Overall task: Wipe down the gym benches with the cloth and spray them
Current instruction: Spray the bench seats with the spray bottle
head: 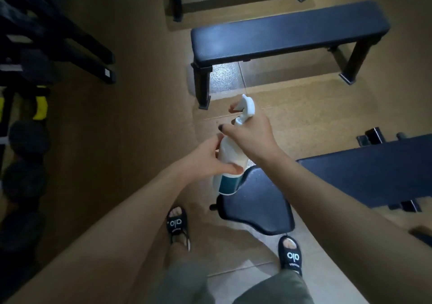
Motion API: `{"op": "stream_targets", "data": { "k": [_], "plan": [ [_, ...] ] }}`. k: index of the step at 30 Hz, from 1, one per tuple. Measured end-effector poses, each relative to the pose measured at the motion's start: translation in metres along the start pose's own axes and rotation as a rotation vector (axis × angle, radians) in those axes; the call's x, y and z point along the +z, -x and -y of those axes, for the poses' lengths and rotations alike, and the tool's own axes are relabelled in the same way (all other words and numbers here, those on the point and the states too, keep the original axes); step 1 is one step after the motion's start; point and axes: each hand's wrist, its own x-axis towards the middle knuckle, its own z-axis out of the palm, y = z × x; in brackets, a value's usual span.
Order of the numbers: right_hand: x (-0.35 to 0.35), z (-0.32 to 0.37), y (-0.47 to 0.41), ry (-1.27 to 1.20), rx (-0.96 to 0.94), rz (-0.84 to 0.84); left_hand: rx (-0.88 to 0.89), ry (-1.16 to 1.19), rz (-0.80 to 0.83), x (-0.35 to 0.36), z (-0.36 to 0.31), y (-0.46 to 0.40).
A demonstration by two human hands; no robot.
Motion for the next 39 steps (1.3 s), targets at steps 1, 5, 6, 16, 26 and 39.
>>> {"op": "stream_targets", "data": {
  "k": [1, 5, 6, 16, 26, 39],
  "plan": [
    [0.014, 0.012, -0.005, -0.024, 0.005, -0.015, -0.003, -0.023, 0.02, -0.024, -0.001, 0.001],
    [0.065, 0.053, -0.028, -0.102, -0.007, -0.073, 0.003, -0.074, 0.095, -0.108, -0.011, -0.001],
    [0.074, 0.062, -0.036, -0.106, -0.007, -0.103, 0.006, -0.085, 0.107, -0.124, -0.015, -0.003],
    [0.094, 0.104, -0.122, -0.077, 0.026, -0.389, 0.092, -0.173, 0.224, -0.19, -0.074, -0.065],
    [0.098, 0.073, -0.249, 0.153, 0.029, -0.259, -0.042, -0.247, 0.123, -0.281, -0.076, -0.206],
    [0.169, -0.017, -0.436, 0.24, 0.179, -0.205, -0.059, -0.044, -0.349, -0.386, -0.029, -0.438]
  ]
}}
